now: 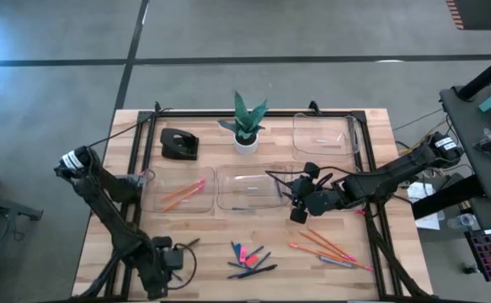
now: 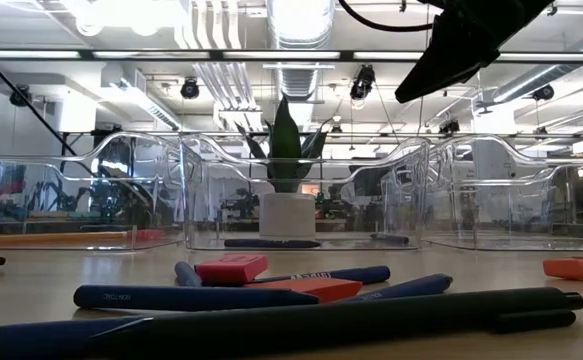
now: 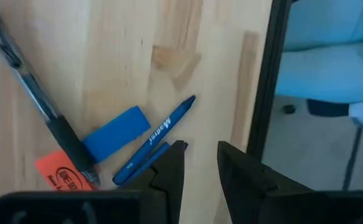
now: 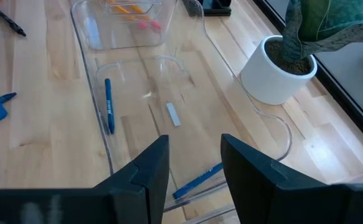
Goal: Sort crayons/erasers/pens/pencils in bins
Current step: Put the blue crayon into the middle transparent bin
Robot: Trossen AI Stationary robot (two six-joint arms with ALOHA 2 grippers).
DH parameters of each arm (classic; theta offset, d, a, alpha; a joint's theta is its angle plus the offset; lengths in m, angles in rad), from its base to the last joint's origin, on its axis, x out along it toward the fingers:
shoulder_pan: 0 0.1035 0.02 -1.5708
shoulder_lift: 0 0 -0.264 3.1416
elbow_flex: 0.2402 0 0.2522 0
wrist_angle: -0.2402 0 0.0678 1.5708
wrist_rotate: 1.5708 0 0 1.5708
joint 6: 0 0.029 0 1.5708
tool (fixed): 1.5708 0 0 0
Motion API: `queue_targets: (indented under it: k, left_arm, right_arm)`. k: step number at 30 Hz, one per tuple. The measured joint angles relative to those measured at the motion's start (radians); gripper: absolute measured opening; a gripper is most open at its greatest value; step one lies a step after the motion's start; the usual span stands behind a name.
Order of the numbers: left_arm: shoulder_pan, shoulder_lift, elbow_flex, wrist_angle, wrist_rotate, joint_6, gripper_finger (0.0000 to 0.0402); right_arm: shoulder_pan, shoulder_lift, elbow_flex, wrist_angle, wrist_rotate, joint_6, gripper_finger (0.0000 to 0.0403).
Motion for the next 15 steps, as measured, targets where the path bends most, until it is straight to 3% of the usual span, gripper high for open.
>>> queue_targets:
  k: [8, 12, 15]
  left_arm:
    - [-0.015, 0.101, 0.041, 0.008, -0.005, 0.191, 0.0082]
    - [-0.016, 0.132, 0.049, 0.007, -0.093, 0.338, 0.0082]
    - [-0.015, 0.150, 0.053, 0.008, -0.131, 0.367, 0.0082]
  right_arm:
    - [0.000, 0.000, 0.000, 0.001, 0.000, 0.000, 0.0137]
    - [0.000, 0.000, 0.000, 0.003, 0.000, 0.000, 0.0137]
    - [0.000, 0.000, 0.000, 0.003, 0.000, 0.000, 0.0137]
